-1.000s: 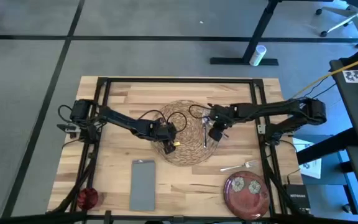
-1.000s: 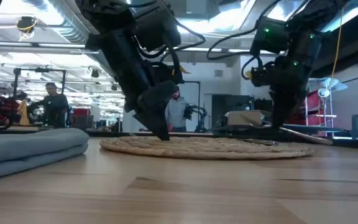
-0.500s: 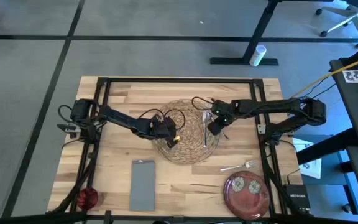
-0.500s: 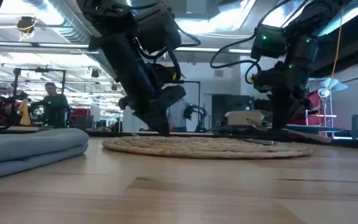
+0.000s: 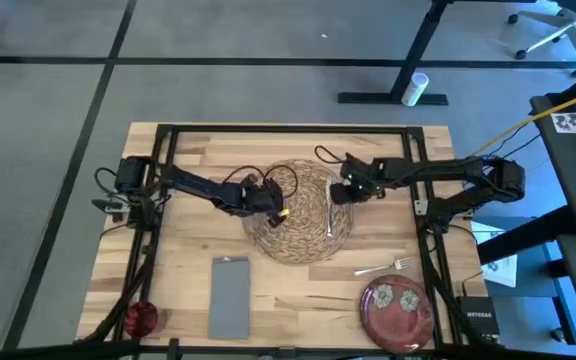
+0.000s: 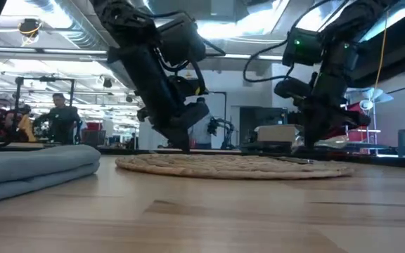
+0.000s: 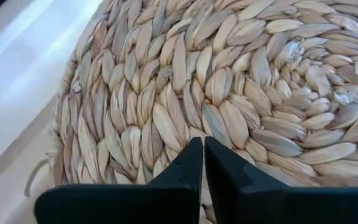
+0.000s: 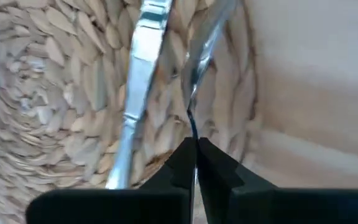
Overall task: Set table place
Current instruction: Put the silver spoon to the right of the silver table knife on the brown placemat
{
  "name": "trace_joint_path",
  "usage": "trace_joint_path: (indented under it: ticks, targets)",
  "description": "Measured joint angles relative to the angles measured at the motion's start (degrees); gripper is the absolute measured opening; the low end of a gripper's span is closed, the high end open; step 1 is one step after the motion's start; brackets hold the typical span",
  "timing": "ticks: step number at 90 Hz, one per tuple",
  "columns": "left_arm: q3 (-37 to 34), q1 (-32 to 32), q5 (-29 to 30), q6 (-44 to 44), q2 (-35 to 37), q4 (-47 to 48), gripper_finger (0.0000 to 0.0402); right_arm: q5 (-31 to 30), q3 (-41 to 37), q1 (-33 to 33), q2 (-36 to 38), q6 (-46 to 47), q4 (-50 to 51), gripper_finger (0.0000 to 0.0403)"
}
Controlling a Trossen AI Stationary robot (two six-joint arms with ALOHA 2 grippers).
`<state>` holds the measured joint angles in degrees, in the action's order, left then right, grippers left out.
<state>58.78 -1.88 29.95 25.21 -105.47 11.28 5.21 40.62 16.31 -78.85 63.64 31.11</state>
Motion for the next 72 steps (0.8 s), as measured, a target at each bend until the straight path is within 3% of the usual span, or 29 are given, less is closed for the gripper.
trace_joint_path:
  ticks: [42,72]
  targets:
    - [0.0,1.1,-0.1,-0.7,0.0,-1.5,0.0000,-11.4,0.0,-5.5,-0.5,7.1,-1.2,0.0001]
    - [0.0,1.2,-0.1,-0.6,0.0,-1.4,0.0000,-10.9,3.0,-5.5,-8.9,3.7,-2.0,0.0014]
